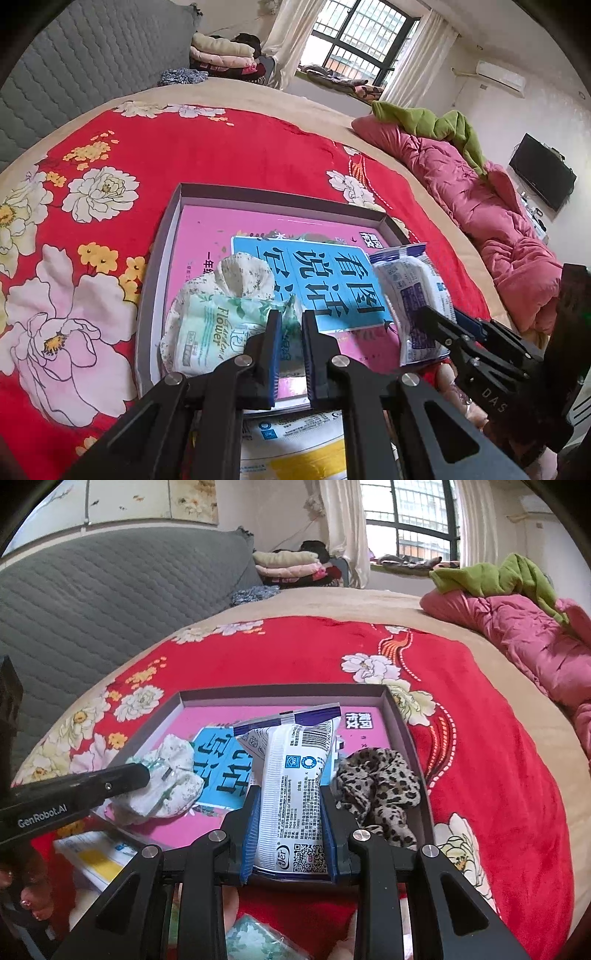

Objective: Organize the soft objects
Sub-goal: 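Carry the snack packet and tissue pack over the tray with both tools, then open both tools to release the packet and tissue pack into the tray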

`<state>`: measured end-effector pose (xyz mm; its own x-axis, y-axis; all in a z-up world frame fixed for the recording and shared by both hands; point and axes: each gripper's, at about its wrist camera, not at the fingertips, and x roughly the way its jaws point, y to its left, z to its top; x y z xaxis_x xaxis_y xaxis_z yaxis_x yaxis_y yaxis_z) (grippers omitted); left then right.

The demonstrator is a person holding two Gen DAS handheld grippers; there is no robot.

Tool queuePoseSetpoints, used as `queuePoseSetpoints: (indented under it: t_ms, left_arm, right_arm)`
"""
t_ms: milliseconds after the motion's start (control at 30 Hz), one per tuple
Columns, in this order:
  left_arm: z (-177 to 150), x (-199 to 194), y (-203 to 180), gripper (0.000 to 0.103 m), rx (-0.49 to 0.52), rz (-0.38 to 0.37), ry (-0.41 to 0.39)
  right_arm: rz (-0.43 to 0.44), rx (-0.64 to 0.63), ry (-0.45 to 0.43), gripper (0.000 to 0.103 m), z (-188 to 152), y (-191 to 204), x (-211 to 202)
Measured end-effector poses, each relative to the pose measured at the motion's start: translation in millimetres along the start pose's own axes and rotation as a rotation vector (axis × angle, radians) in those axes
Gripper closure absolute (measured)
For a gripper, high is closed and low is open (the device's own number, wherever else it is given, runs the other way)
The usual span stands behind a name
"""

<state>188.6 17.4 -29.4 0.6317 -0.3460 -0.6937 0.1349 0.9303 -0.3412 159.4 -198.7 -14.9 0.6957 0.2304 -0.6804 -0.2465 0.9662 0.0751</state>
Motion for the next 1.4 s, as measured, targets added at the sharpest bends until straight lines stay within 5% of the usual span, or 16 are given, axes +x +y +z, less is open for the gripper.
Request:
queuePoseSetpoints:
  t_ms: [500,1167,1400]
  left_arm:
    - [-1.1,0.3,1.2,0.092,-0.01,-0.009,0.009]
    - [0.3,1.5,3.7,0.092,-0.016,-0.015,0.013]
    - [-0.3,1.2,3.7,0.092,-0.016,-0.015,0.013]
  right_arm:
    - [-0.089,-0.056,0.068,0.072,-4.4,5.4,22.5]
    - [-0.078,-0.06,0.083,0.068,-6.0,9.8,24.8]
    - [-0.079,-0.06,0.069,0.052,-8.3,9.9,19.1]
